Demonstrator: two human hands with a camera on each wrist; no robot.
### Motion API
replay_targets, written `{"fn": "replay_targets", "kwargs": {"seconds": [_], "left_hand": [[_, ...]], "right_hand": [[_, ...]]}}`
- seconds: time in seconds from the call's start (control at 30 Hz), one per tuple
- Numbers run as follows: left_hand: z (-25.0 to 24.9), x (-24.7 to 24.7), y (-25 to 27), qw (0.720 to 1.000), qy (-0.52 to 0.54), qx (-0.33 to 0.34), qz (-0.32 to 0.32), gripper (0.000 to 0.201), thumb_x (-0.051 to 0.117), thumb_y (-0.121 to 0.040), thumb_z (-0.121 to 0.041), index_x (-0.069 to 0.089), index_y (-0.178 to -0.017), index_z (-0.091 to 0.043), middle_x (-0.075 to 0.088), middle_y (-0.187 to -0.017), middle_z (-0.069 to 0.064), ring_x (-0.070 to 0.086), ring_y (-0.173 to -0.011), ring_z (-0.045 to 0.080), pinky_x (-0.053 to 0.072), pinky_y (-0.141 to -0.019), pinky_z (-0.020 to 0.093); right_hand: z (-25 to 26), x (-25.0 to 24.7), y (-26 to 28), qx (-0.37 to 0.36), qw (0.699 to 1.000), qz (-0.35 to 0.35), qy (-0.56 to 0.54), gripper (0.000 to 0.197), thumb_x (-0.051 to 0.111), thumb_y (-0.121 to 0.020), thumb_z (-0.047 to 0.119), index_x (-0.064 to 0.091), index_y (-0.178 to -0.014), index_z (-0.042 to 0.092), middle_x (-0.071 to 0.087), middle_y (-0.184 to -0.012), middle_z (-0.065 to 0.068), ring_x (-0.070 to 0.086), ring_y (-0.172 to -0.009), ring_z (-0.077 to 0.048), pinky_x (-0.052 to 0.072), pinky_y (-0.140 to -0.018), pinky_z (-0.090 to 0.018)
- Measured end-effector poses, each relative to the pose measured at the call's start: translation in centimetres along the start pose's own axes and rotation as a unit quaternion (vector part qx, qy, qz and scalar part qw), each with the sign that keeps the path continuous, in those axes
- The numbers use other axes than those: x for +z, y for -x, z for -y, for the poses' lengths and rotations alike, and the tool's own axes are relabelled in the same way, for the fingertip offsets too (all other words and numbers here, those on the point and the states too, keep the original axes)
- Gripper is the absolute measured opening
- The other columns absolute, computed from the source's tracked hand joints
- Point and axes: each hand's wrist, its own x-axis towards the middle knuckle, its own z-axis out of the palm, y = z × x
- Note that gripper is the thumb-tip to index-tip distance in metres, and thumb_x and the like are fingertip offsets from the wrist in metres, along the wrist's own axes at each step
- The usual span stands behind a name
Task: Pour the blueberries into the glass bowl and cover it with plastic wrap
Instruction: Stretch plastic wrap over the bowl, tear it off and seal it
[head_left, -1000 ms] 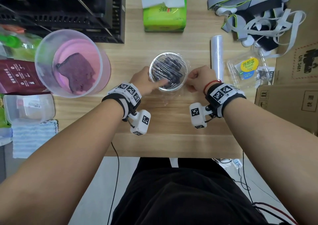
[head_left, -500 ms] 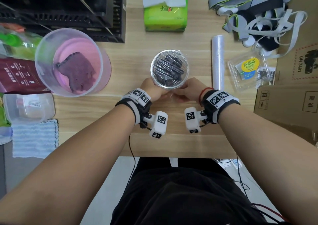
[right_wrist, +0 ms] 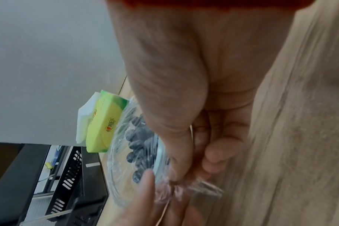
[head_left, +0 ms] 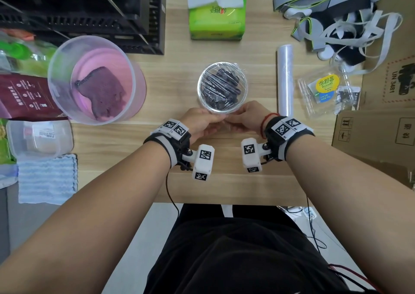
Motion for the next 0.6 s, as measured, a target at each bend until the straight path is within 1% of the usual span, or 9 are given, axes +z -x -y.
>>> {"fn": "replay_targets", "kwargs": {"seconds": [0.07, 0.13, 0.2, 0.27, 0.33, 0.4, 0.47, 0.5, 0.6], "left_hand": [[0.3, 0.1, -0.1, 0.999, 0.011, 0.015, -0.029, 0.014, 0.076, -0.087, -0.012, 0.073, -0.099, -0.005, 0.075, -0.092, 0.007, 0.070, -0.083, 0.016, 0.057, -0.079, 0.028], [0.3, 0.2, -0.1, 0.998, 0.028, 0.024, -0.041, 0.012, 0.075, -0.088, -0.012, 0.074, -0.097, -0.004, 0.076, -0.089, 0.008, 0.071, -0.081, 0.018, 0.058, -0.076, 0.026], [-0.1, 0.3, 0.2, 0.997, 0.054, 0.025, -0.044, 0.017, 0.073, -0.089, -0.011, 0.072, -0.102, 0.001, 0.075, -0.087, 0.009, 0.071, -0.079, 0.018, 0.058, -0.072, 0.025], [-0.6, 0.3, 0.4, 0.996, 0.070, 0.026, -0.051, 0.016, 0.070, -0.090, -0.008, 0.069, -0.103, 0.001, 0.073, -0.086, 0.007, 0.070, -0.078, 0.018, 0.059, -0.074, 0.027], [-1.0, 0.1, 0.5, 0.996, 0.072, 0.030, -0.052, 0.012, 0.064, -0.090, -0.003, 0.066, -0.102, -0.002, 0.071, -0.086, 0.007, 0.070, -0.081, 0.021, 0.060, -0.075, 0.029], [-1.5, 0.1, 0.6, 0.994, 0.084, 0.032, -0.064, 0.015, 0.059, -0.092, -0.002, 0.062, -0.106, -0.003, 0.070, -0.098, 0.013, 0.068, -0.088, 0.024, 0.061, -0.067, 0.028], [-1.8, -0.1, 0.6, 0.989, 0.108, 0.042, -0.091, 0.015, 0.055, -0.093, -0.001, 0.062, -0.105, -0.008, 0.067, -0.107, 0.018, 0.065, -0.090, 0.026, 0.059, -0.060, 0.025], [-1.9, -0.2, 0.5, 0.987, 0.110, 0.052, -0.106, 0.014, 0.054, -0.092, -0.001, 0.062, -0.100, -0.009, 0.068, -0.108, 0.018, 0.065, -0.087, 0.025, 0.061, -0.062, 0.027], [-2.0, -0.4, 0.2, 0.980, 0.072, 0.080, -0.166, 0.005, 0.063, -0.083, -0.006, 0.060, -0.088, -0.007, 0.075, -0.103, 0.018, 0.071, -0.076, 0.023, 0.062, -0.085, 0.045]], "right_hand": [[0.1, 0.1, 0.2, -0.006, 0.999, 0.024, -0.032, 0.013, 0.072, -0.088, 0.016, 0.074, -0.089, 0.003, 0.071, -0.068, -0.001, 0.061, -0.061, -0.012, 0.055, -0.061, -0.020], [0.1, -0.1, 0.4, -0.005, 0.993, 0.054, -0.101, 0.010, 0.067, -0.091, 0.008, 0.072, -0.094, 0.000, 0.069, -0.073, -0.005, 0.060, -0.064, -0.013, 0.055, -0.061, -0.020], [0.3, -0.7, 0.8, 0.000, 0.987, 0.070, -0.142, 0.016, 0.065, -0.092, 0.009, 0.071, -0.104, -0.001, 0.070, -0.082, -0.009, 0.062, -0.063, -0.013, 0.054, -0.059, -0.021], [0.8, -1.5, 1.1, 0.008, 0.988, 0.062, -0.143, 0.027, 0.067, -0.091, 0.020, 0.071, -0.111, 0.002, 0.073, -0.095, -0.013, 0.066, -0.068, -0.015, 0.055, -0.059, -0.022], [1.5, -2.5, 1.0, 0.022, 0.987, 0.017, -0.161, 0.043, 0.065, -0.091, 0.039, 0.070, -0.113, 0.002, 0.072, -0.105, -0.017, 0.068, -0.076, -0.020, 0.059, -0.063, -0.028], [2.4, -3.5, 0.5, 0.013, 0.977, -0.066, -0.202, 0.058, 0.057, -0.092, 0.053, 0.065, -0.115, 0.001, 0.068, -0.100, -0.017, 0.067, -0.079, -0.026, 0.062, -0.070, -0.037], [3.4, -4.2, 0.1, -0.025, 0.965, -0.139, -0.219, 0.058, 0.052, -0.096, 0.053, 0.058, -0.121, 0.001, 0.064, -0.095, -0.013, 0.066, -0.075, -0.027, 0.063, -0.069, -0.039], [3.9, -4.3, 0.0, -0.044, 0.966, -0.153, -0.206, 0.054, 0.053, -0.097, 0.050, 0.056, -0.122, 0.003, 0.063, -0.094, -0.013, 0.066, -0.073, -0.026, 0.062, -0.067, -0.038], [4.6, -3.6, -0.7, -0.075, 0.982, -0.153, -0.080, 0.036, 0.067, -0.092, 0.034, 0.057, -0.119, 0.012, 0.067, -0.098, -0.013, 0.071, -0.076, -0.026, 0.063, -0.069, -0.039]]}}
